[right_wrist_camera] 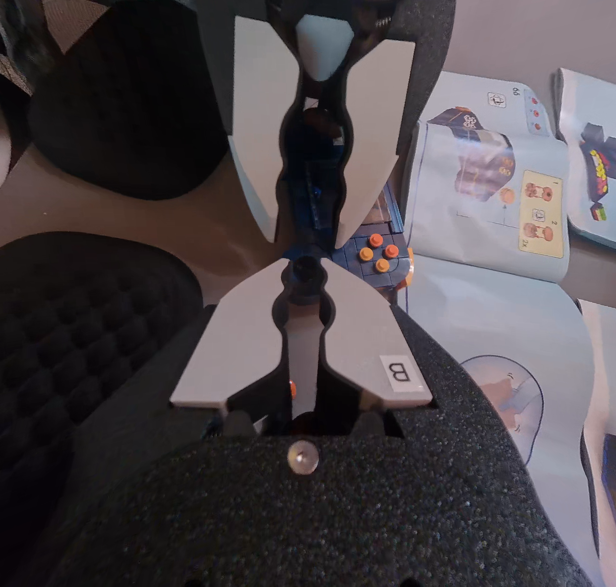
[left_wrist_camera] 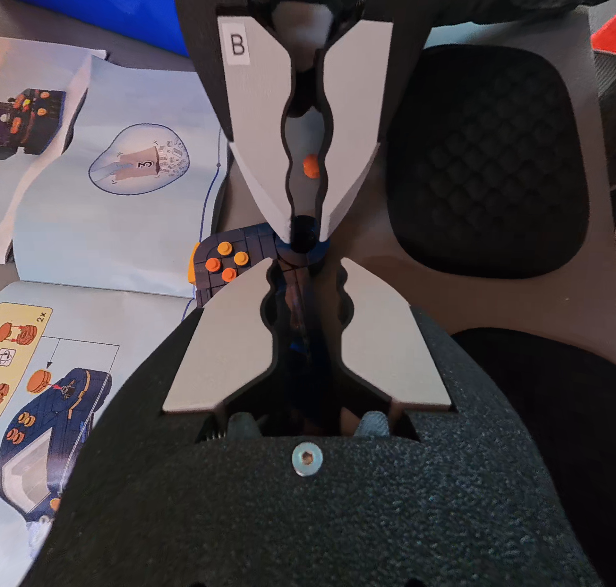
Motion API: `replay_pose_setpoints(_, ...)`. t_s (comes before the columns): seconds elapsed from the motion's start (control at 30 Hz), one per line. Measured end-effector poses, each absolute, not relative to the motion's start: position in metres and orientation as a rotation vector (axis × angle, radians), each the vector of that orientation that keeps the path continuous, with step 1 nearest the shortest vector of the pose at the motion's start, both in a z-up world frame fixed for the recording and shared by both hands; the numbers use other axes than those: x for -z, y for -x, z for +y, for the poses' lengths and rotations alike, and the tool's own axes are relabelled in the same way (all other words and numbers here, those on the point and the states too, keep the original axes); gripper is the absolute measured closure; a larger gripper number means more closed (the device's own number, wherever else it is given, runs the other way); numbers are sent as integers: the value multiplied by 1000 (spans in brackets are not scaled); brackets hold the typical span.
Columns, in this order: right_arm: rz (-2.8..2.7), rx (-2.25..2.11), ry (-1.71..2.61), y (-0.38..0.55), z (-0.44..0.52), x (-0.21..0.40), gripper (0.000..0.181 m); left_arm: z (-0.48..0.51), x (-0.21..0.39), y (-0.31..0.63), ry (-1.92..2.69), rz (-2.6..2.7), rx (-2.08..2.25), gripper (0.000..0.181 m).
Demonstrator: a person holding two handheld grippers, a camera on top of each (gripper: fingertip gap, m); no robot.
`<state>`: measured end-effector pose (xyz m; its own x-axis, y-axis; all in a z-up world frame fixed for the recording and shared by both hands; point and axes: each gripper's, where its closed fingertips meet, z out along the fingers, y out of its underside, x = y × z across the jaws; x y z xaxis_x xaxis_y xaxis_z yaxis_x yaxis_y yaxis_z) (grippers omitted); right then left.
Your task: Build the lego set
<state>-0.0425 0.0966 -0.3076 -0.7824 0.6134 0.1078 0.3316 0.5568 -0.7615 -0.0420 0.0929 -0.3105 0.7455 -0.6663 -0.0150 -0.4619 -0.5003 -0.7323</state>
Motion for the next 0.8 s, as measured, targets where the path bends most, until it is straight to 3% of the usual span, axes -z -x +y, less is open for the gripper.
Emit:
replay_pose_setpoints(0.3, -2462, -1087, 745, 43, 94, 308, 178, 89, 311, 40, 2163, 876, 378, 164)
replay_pose_setpoints(0.6, -2420, -1130, 809, 51, 98, 306, 180, 89, 310, 39, 2163, 869, 427, 162)
replay_pose_setpoints(0.7, -2420, -1119, 805, 50, 99, 306, 170, 87, 310, 37, 2157, 881, 442, 158)
replay_pose_setpoints(0.8, -2427, -1142, 806, 46, 100, 304, 170, 81, 306, 32, 2161, 895, 499, 141)
